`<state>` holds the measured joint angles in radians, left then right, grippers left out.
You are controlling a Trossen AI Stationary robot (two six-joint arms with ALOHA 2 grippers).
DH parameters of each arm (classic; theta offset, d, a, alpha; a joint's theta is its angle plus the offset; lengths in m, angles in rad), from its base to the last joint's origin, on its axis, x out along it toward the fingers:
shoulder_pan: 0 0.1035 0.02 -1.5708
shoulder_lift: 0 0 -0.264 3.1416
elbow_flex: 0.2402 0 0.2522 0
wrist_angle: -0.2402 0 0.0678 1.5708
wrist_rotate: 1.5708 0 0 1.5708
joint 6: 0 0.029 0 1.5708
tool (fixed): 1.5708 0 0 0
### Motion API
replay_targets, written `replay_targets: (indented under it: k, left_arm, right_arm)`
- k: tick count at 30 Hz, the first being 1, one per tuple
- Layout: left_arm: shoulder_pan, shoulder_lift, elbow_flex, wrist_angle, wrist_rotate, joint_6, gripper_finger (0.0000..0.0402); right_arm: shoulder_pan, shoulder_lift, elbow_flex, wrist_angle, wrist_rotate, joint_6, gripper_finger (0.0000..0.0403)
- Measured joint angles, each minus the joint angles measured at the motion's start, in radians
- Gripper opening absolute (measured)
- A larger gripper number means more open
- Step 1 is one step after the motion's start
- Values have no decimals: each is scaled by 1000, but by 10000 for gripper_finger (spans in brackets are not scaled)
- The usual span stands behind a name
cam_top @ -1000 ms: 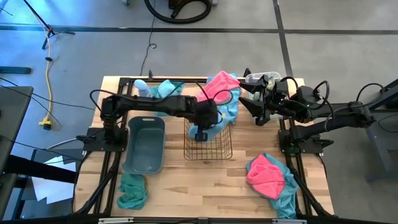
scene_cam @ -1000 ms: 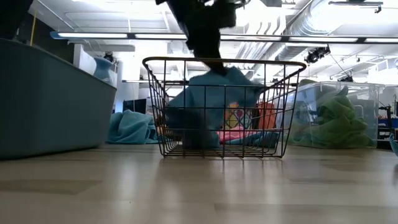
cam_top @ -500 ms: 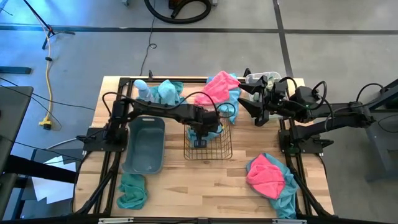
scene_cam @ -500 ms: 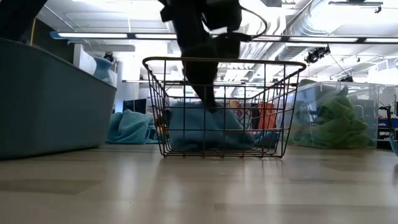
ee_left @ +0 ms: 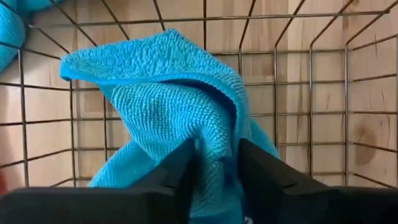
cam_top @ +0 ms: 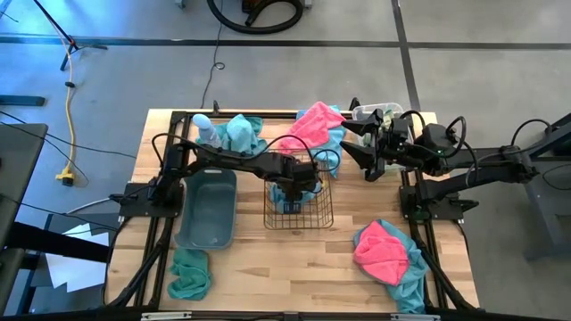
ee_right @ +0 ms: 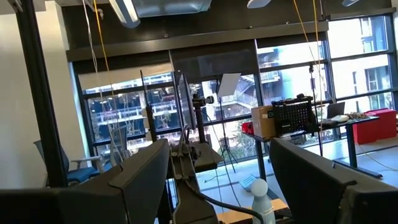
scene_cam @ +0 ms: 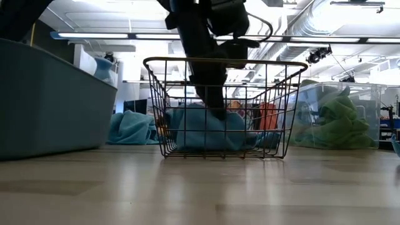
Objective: Sort microfiber towel by color & place in baskets
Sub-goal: Put the blue towel into the wire basket
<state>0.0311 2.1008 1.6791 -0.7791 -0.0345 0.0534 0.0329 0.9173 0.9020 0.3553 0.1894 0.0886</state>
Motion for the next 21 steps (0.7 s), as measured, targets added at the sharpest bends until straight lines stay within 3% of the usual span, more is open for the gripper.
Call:
replay_targets:
  k: [10,21]
  left_arm:
    - [-8,-26,0,-10,4,-18,242]
    - [-8,-30,0,-6,24,2,259]
  right_arm:
    - [0,0,0,0,0,-3,277]
    - [0,0,0,-1,0,-2,277]
